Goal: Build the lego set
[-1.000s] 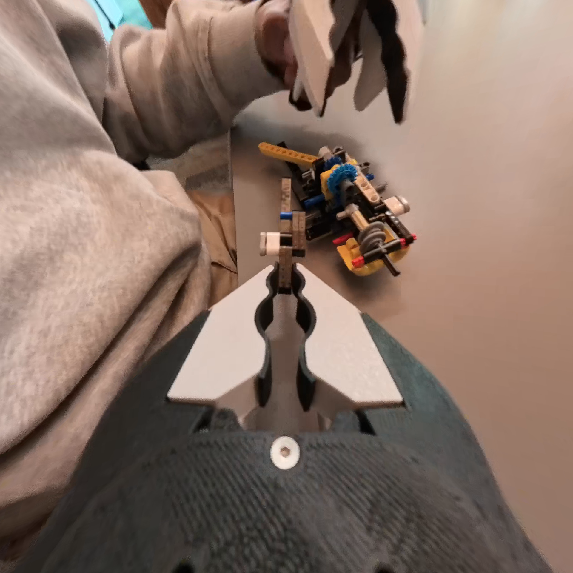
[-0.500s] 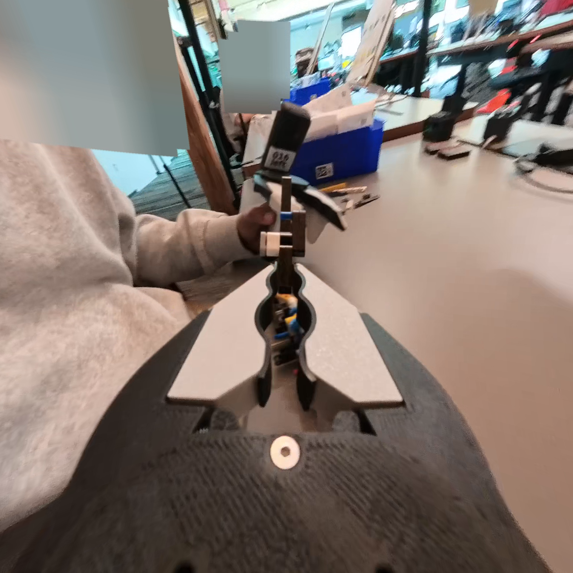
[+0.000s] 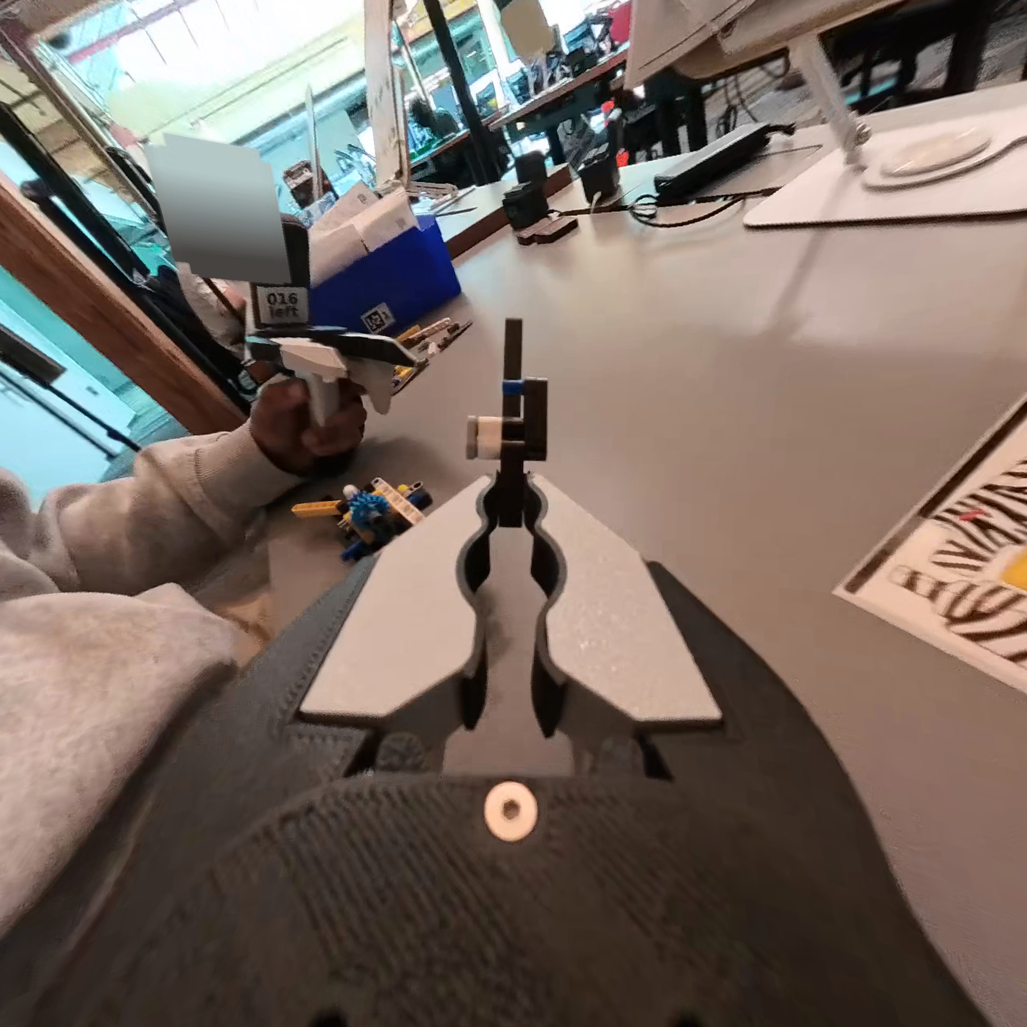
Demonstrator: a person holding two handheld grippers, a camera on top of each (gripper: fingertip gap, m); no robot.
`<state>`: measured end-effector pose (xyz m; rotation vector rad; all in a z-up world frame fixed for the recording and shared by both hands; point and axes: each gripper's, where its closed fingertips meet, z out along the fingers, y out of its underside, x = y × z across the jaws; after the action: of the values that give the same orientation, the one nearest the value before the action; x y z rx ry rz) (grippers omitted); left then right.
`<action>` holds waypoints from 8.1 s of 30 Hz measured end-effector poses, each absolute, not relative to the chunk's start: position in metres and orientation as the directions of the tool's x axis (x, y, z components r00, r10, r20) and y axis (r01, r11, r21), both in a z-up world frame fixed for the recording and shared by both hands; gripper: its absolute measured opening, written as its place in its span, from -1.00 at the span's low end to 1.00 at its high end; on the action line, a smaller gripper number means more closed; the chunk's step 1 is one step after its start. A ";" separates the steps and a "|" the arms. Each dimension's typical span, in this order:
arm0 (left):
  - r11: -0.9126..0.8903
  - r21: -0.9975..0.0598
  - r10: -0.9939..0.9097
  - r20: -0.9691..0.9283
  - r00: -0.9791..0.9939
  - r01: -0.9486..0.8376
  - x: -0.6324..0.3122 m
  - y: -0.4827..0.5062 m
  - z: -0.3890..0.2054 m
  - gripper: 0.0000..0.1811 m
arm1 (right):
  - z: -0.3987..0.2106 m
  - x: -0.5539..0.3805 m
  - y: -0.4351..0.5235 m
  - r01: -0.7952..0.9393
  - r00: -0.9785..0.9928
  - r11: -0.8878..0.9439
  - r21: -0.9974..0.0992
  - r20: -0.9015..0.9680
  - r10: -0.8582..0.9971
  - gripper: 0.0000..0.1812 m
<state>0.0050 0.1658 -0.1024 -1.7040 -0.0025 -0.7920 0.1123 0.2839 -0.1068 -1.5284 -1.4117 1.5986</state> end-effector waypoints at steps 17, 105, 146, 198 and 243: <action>-0.380 -0.825 -0.386 0.553 0.738 0.419 0.013 0.172 -0.112 -0.51 | -0.111 0.104 0.277 0.294 -0.198 -0.263 -0.919 -0.328 0.924 -0.93; -0.348 -0.736 -0.607 0.649 0.459 0.580 -0.065 0.350 -0.079 -0.94 | -0.052 -0.042 0.399 0.070 -0.560 -0.605 -0.793 -0.533 0.634 -0.94; -0.197 -0.665 -0.617 0.655 0.436 0.720 -0.102 0.343 -0.059 -0.95 | -0.050 -0.041 0.400 0.045 -0.578 -0.625 -0.779 -0.530 0.620 -1.00; -0.208 -0.674 -0.611 0.655 0.445 0.709 -0.100 0.344 -0.061 -0.94 | -0.051 -0.045 0.415 0.000 -0.539 -0.669 -0.743 -0.563 0.626 -0.86; -0.222 -0.681 -0.609 0.656 0.447 0.698 -0.096 0.345 -0.064 -0.95 | -0.054 -0.051 0.405 0.030 -0.537 -0.648 -0.761 -0.559 0.632 -0.78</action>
<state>-0.0959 0.3451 -0.0637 -1.3312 -0.0880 -1.2052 -0.0513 0.4047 -0.0544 -1.2433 -1.0519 2.2277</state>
